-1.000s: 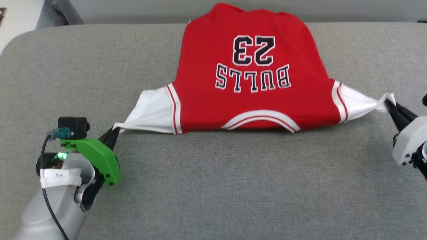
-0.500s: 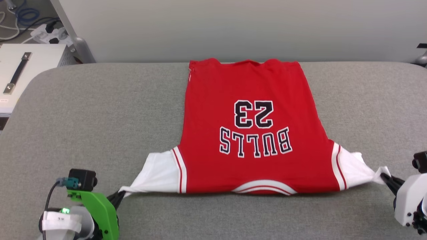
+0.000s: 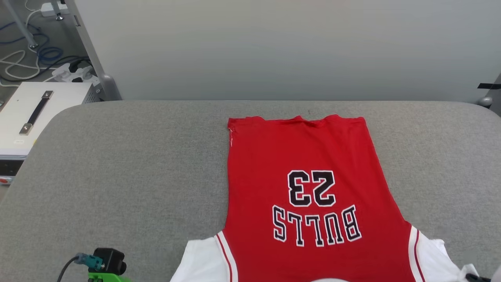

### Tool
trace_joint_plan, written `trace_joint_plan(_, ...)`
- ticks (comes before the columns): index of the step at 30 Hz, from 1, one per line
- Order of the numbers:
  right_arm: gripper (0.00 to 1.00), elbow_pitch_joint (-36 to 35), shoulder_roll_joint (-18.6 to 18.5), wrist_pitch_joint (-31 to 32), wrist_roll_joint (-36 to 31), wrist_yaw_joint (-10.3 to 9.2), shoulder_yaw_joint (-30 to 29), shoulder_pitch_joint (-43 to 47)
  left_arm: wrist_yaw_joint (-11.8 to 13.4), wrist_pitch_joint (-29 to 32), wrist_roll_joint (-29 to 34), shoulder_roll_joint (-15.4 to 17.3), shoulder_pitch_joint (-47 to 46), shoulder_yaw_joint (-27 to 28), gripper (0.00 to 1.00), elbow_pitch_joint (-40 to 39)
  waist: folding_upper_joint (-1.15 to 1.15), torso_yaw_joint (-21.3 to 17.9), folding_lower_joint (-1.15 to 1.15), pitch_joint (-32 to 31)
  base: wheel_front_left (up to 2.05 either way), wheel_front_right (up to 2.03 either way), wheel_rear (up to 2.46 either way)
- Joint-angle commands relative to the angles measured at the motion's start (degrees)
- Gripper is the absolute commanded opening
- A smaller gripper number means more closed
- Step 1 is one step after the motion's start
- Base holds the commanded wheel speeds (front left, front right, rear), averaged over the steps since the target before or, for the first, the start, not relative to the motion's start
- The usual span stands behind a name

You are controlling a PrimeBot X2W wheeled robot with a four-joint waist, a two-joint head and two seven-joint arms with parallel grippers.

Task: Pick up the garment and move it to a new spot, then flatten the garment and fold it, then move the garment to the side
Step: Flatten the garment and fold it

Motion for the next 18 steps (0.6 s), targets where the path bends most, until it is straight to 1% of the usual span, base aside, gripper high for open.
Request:
trace_joint_plan(1,0.00,-0.5,-0.8,1.2,-0.4,-0.47,-1.1,1.8,0.8,0.8,-0.8,1.2,1.4,0.3,0.00,-1.1,0.00,-0.1,0.01,0.0,0.00,0.00,0.00)
trace_joint_plan(3,0.00,-1.9,-0.9,2.9,-1.8,-0.47,-2.7,3.3,1.5,1.5,-1.3,1.7,2.5,0.4,0.00,-3.3,0.00,-0.2,0.01,0.1,0.00,0.00,0.00)
trace_joint_plan(5,0.00,-3.3,-0.2,4.2,-2.6,-0.47,-4.7,4.4,2.0,2.1,-1.7,2.0,3.4,0.3,0.00,-5.1,0.00,-0.3,0.01,0.5,0.00,0.00,0.00)
trace_joint_plan(10,0.00,-6.6,1.8,7.3,-5.5,-0.47,-9.8,6.2,2.7,3.1,-1.8,2.5,3.5,0.1,0.00,-8.6,0.00,-0.1,0.01,1.8,0.00,0.00,0.00)
trace_joint_plan(14,0.00,-9.3,3.3,9.8,-7.3,-0.47,-13.8,6.7,2.6,3.7,-1.3,2.7,2.7,-0.3,0.00,-10.7,0.00,0.3,0.01,3.7,0.00,0.00,0.00)
trace_joint_plan(15,0.85,-9.9,3.6,10.4,-7.6,-0.47,-14.8,6.8,2.6,3.9,-0.9,2.8,2.3,-0.6,0.00,-11.2,0.00,0.4,0.01,4.2,0.00,0.00,0.00)
trace_joint_plan(16,1.00,-10.2,4.2,11.9,-7.5,-0.47,-16.3,7.0,2.5,4.2,-0.5,2.9,2.0,-0.9,0.00,-11.8,0.00,0.5,0.01,4.9,0.00,0.00,0.00)
trace_joint_plan(18,1.00,-11.6,4.7,14.7,-7.3,-0.47,-19.3,6.9,2.5,4.8,-0.4,2.8,1.4,-1.3,0.00,-13.3,0.00,0.9,0.01,6.3,0.00,0.00,0.00)
